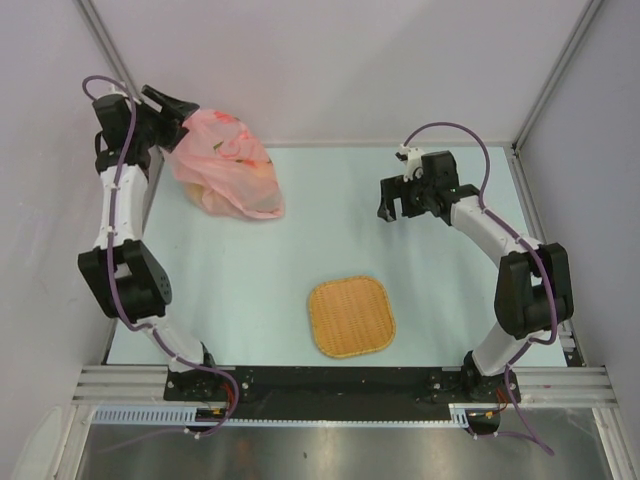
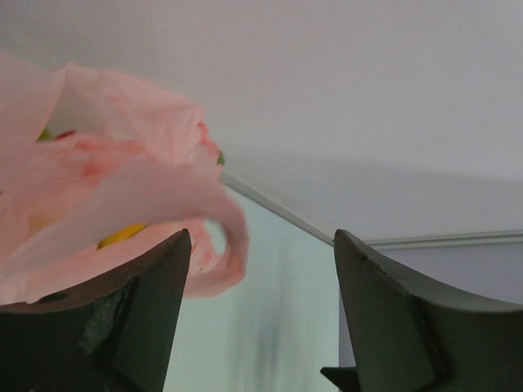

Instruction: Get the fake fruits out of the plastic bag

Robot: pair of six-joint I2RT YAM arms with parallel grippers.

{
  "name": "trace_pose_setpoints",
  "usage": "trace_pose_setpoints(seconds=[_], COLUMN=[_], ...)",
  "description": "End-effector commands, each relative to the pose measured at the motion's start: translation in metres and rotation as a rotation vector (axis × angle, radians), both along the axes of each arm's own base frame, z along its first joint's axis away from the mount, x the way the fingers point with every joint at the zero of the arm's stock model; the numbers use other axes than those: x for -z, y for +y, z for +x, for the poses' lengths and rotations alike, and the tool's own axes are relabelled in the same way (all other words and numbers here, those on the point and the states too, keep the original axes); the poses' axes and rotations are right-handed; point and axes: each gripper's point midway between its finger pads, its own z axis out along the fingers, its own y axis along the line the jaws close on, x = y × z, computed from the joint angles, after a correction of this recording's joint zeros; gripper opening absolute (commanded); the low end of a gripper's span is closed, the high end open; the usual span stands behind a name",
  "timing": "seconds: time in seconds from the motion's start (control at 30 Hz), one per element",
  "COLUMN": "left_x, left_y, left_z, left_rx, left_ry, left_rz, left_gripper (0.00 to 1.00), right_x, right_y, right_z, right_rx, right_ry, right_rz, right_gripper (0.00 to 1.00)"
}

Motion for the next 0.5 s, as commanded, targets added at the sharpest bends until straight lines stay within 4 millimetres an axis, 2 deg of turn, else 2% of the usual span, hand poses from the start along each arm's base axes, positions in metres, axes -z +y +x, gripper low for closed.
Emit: trace_pose_setpoints(seconds=[0.0,0.03,0.1,0.13,0.17,0.2,0.23,0.27,0.3,0.33,0.37,0.4,0.43,0.47], left_x=[-0.050,-0.059,-0.076,-0.085,-0.096,-0.098,-0.101,-0.098,-0.104,-0.105,-0.093,-0.096,-0.088,-0.072], left_y=[-0.025,-0.046,-0.075,-0.109,-0.130,-0.145,-0.199,-0.226,-0.248,-0.287,-0.309,-0.325,-0.352,-0.363], left_z=[0.040,0.047,0.058,0.057,0.052,0.051,0.035,0.023,0.008,-0.016,-0.037,-0.058,-0.084,-0.100], left_rx=[0.045,0.094,0.179,0.243,0.296,0.332,0.443,0.533,0.598,0.696,0.802,0.868,0.960,1.021], left_ry=[-0.209,-0.263,-0.366,-0.408,-0.446,-0.470,-0.492,-0.498,-0.516,-0.522,-0.498,-0.488,-0.463,-0.414], left_rz=[0.024,0.050,0.125,0.133,0.139,0.143,0.119,0.100,0.073,0.042,0.015,-0.005,-0.021,-0.026], left_gripper=[0.67,0.53,0.35,0.16,0.07,0.00,0.00,0.00,0.00,0.00,0.00,0.00,0.00,0.00], right_x=[-0.028,-0.028,-0.031,-0.031,-0.037,-0.041,-0.049,-0.056,-0.065,-0.073,-0.078,-0.089,-0.094,-0.100], right_y=[-0.003,-0.004,-0.012,-0.015,-0.021,-0.032,-0.040,-0.048,-0.064,-0.072,-0.078,-0.083,-0.091,-0.093], right_z=[0.016,0.015,0.016,0.017,0.021,0.027,0.033,0.037,0.041,0.044,0.045,0.043,0.042,0.040], right_rx=[-0.007,-0.007,0.004,0.014,0.052,0.097,0.133,0.183,0.228,0.250,0.263,0.272,0.282,0.276], right_ry=[-0.110,-0.112,-0.122,-0.124,-0.144,-0.153,-0.177,-0.187,-0.211,-0.234,-0.248,-0.273,-0.284,-0.296], right_rz=[-0.029,-0.037,-0.053,-0.058,-0.054,-0.046,-0.031,-0.011,-0.004,-0.004,-0.002,0.000,-0.007,-0.005], right_gripper=[1.00,1.00,1.00,1.00,1.00,1.00,1.00,1.00,1.00,1.00,1.00,1.00,1.00,1.00])
